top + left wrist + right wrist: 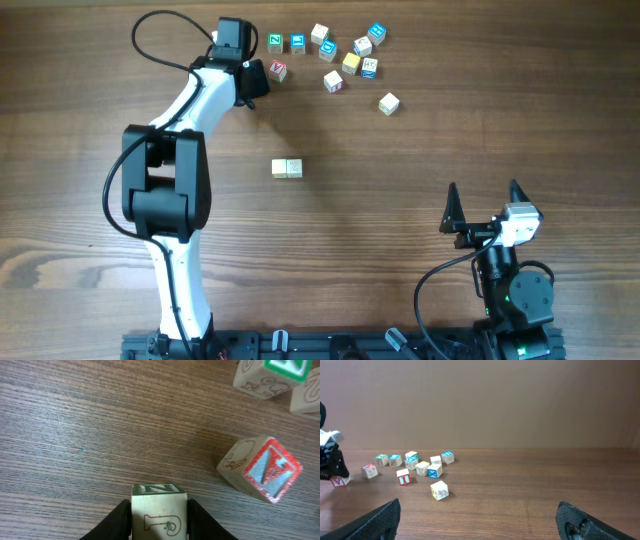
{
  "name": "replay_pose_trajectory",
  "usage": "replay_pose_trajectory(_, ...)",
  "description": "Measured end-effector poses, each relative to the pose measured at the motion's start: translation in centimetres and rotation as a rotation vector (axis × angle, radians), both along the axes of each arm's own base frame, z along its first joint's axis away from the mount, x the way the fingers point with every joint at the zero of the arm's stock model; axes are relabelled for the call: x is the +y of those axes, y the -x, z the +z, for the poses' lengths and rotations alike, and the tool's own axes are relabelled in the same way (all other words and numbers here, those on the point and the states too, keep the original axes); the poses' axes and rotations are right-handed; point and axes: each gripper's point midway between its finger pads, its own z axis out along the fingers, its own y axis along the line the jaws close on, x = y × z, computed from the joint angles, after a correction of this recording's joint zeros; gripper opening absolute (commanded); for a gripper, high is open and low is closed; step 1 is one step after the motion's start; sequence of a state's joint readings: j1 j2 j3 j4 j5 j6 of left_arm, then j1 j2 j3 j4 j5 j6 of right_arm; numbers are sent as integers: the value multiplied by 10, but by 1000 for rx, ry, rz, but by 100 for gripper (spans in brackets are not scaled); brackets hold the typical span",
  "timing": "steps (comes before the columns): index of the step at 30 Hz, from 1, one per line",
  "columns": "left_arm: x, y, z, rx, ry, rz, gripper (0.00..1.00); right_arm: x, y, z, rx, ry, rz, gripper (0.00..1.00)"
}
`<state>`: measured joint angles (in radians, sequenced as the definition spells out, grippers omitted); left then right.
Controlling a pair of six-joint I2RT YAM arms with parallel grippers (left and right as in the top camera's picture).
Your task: Form a horizontal line
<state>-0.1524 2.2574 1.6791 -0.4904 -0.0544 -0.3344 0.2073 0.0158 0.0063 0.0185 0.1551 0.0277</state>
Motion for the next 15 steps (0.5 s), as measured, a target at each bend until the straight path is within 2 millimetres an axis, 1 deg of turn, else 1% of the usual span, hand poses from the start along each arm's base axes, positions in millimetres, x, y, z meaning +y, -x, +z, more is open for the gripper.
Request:
replay_pose_trajectory(7,0,1,-1,5,-3,-4,25,0,0,0,0,0,0,100)
replay_pose_trajectory(9,1,4,-2,21,-6,-4,20,0,0,0,0,0,0,100)
replay_pose_trajectory(11,2,16,-2,71,-15,-7,18,0,0,0,1,0,0,100)
replay_pose_trajectory(13,6,41,4,160,-28,-7,16,0,0,0,0,0,0,100)
replay_pose_trajectory(15,9,58,24,196,-33,-8,14,0,0,0,0,0,0,100)
